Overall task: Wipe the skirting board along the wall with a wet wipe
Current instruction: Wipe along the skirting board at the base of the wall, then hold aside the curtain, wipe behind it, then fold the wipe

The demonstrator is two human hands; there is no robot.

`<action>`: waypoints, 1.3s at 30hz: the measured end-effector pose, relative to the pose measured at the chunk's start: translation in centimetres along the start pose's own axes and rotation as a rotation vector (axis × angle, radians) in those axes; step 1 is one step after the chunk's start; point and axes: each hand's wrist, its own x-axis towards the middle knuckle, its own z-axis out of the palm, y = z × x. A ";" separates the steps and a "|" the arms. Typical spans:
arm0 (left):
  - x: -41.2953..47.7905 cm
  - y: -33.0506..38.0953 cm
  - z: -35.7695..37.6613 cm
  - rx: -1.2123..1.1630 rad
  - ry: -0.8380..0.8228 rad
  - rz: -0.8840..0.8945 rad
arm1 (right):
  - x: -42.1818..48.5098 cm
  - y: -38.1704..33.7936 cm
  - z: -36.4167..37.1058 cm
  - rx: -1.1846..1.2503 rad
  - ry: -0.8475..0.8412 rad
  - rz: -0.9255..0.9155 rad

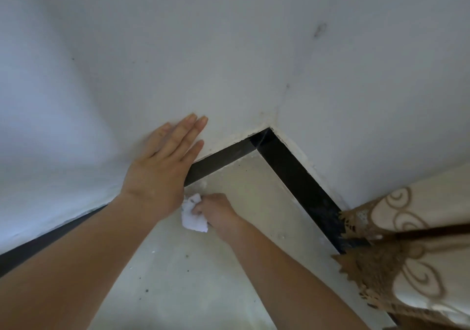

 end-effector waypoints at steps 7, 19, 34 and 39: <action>0.2 1.9 -3.2 -0.244 -0.087 -0.065 | -2.8 1.9 -7.7 0.276 0.177 0.040; -1.3 15.0 -15.2 -1.847 0.000 0.175 | -12.5 17.3 -12.8 0.006 0.525 -0.137; -4.3 21.5 -19.3 -1.880 -0.069 0.623 | -28.8 27.3 -23.8 0.168 1.116 -0.193; -5.5 26.1 -19.3 -1.716 -0.161 0.813 | -26.1 23.2 -22.8 -0.058 0.821 -0.372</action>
